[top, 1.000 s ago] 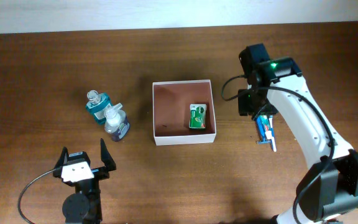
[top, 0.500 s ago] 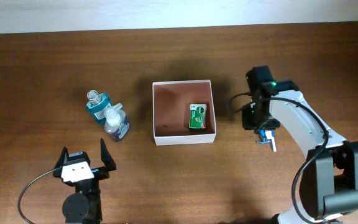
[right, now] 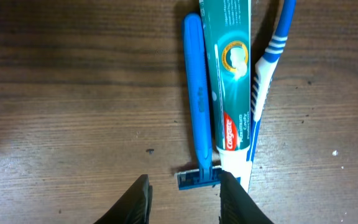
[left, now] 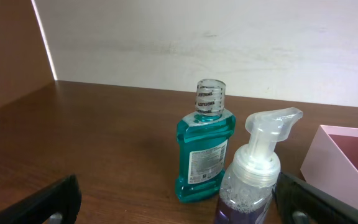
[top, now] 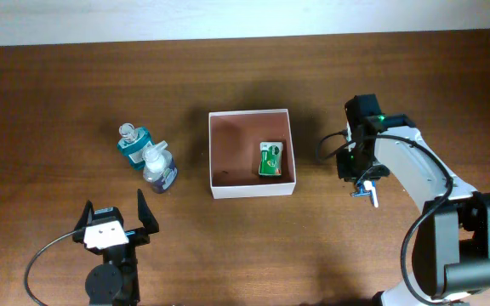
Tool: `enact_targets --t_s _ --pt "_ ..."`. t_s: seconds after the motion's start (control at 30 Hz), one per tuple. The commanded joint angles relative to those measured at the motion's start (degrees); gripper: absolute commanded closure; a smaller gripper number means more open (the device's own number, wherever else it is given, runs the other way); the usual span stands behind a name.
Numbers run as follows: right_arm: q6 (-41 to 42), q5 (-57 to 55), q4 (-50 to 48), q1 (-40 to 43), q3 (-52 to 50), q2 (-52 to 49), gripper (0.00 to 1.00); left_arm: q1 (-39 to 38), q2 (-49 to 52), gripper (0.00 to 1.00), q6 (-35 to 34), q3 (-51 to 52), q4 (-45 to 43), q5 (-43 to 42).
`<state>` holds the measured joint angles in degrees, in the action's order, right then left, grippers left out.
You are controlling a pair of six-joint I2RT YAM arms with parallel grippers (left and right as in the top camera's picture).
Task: Pack container
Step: 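Move the right gripper back over the razor and toothpaste, then lower the right gripper and grasp the blue razor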
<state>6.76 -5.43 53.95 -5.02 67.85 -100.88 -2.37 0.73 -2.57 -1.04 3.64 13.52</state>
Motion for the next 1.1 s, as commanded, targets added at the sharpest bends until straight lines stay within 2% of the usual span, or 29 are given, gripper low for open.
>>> enact_targets --t_s 0.0,0.13,1.07 --pt "-0.61 0.31 -0.66 0.28 -0.46 -0.11 0.72 0.31 -0.33 0.01 0.92 0.52 -0.13 -0.63" --pt "-0.61 0.31 -1.05 0.28 -0.46 -0.11 0.75 0.31 -0.33 0.01 0.92 0.52 -0.13 -0.63" --pt "-2.05 -1.25 -3.43 0.28 -0.48 -5.49 0.75 0.31 -0.33 0.01 0.90 0.52 -0.13 -0.63"
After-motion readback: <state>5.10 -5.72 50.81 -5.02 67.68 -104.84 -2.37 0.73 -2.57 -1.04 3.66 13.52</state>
